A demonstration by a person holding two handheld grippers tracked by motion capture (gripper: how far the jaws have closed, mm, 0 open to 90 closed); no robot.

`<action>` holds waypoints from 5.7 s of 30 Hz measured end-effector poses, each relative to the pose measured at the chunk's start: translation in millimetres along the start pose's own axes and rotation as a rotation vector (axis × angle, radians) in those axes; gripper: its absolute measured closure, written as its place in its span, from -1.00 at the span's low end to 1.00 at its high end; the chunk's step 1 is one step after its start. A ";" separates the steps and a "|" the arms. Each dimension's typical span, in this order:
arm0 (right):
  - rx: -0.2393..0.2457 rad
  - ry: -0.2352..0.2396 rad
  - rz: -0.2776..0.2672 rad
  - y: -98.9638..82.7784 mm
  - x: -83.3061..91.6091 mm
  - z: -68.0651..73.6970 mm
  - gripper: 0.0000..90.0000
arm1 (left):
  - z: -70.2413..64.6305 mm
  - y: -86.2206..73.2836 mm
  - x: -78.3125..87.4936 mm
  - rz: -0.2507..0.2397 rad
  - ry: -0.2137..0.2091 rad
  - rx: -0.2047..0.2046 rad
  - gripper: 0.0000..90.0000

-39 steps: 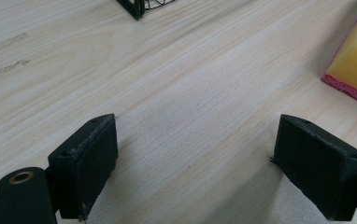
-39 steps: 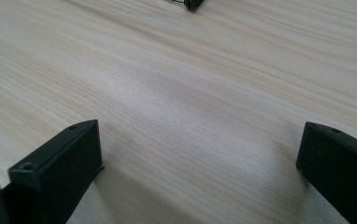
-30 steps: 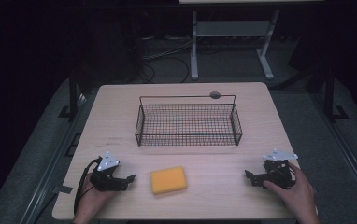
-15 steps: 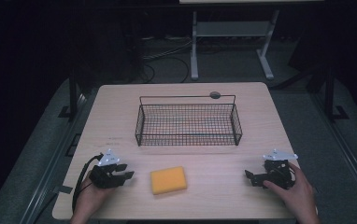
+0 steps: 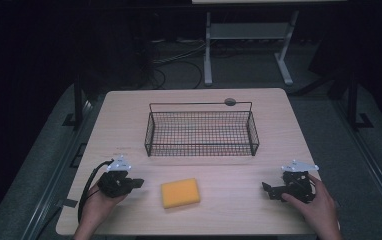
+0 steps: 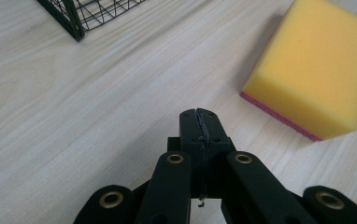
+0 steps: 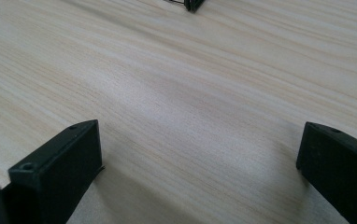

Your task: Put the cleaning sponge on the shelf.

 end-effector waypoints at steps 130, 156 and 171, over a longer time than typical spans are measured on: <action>0.001 0.000 0.000 0.0 0.0 0.0 -1.00 | -49.2 88.9 -67.0 0.165 -0.085 -0.124 0.99; 0.001 0.000 0.000 -0.1 0.0 0.0 -1.00 | -49.4 77.0 -33.7 0.188 0.008 -0.019 -0.59; 0.001 0.000 0.000 0.0 0.0 -0.1 -1.00 | -59.7 72.9 -45.6 0.235 0.028 -0.032 -0.72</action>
Point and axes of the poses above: each handheld gripper's, and its own axes: x roughly backward along the jaws, y roughly out of its top, z roughly to its left, the point moved 3 cm from there along -x, roughly forward along the jaws, and after that the axes turned 6 degrees about x, right-handed, at the moved point
